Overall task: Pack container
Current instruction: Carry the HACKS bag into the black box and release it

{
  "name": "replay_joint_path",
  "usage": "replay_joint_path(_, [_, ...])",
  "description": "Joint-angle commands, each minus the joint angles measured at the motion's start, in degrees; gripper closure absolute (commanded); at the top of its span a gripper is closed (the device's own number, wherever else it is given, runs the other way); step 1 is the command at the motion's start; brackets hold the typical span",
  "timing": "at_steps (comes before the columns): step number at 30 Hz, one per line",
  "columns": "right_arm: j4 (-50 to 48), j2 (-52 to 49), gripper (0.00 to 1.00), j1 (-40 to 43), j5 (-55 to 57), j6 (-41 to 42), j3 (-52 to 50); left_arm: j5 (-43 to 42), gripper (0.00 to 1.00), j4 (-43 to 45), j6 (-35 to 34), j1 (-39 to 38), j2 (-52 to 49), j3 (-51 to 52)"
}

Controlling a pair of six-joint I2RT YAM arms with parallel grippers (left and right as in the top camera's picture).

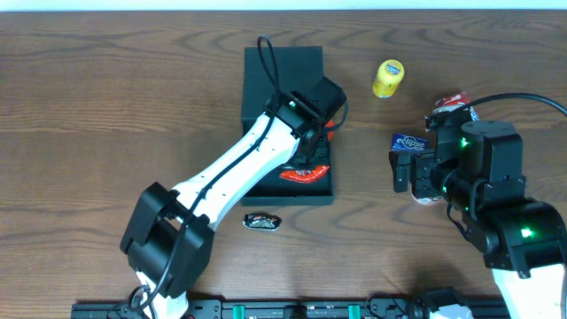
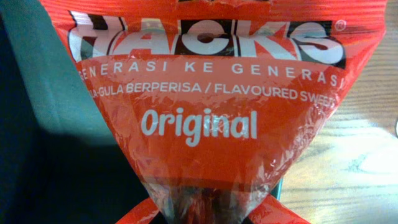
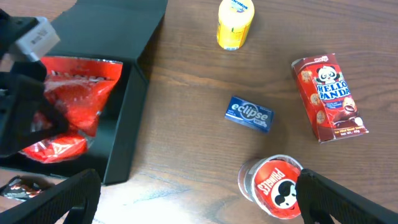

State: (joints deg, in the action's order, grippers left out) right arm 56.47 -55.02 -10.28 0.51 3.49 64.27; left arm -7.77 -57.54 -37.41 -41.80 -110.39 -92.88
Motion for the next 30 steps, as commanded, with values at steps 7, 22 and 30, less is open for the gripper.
replay_joint_path(7, [0.2, 0.0, 0.01, 0.1, 0.6, 0.7, -0.2, -0.7, 0.94, 1.3, -4.4, -0.2, -4.9, -1.1])
replay_joint_path(22, [0.3, 0.0, 0.01, 0.1, 0.6, 0.7, -0.2, 1.4, 0.94, 0.7, -6.6, -0.2, -8.4, -1.1])
replay_joint_path(30, [0.3, 0.0, 0.01, 0.1, 0.6, 0.7, -0.2, 1.3, 0.94, 0.5, -9.1, -0.2, -8.4, -1.1])
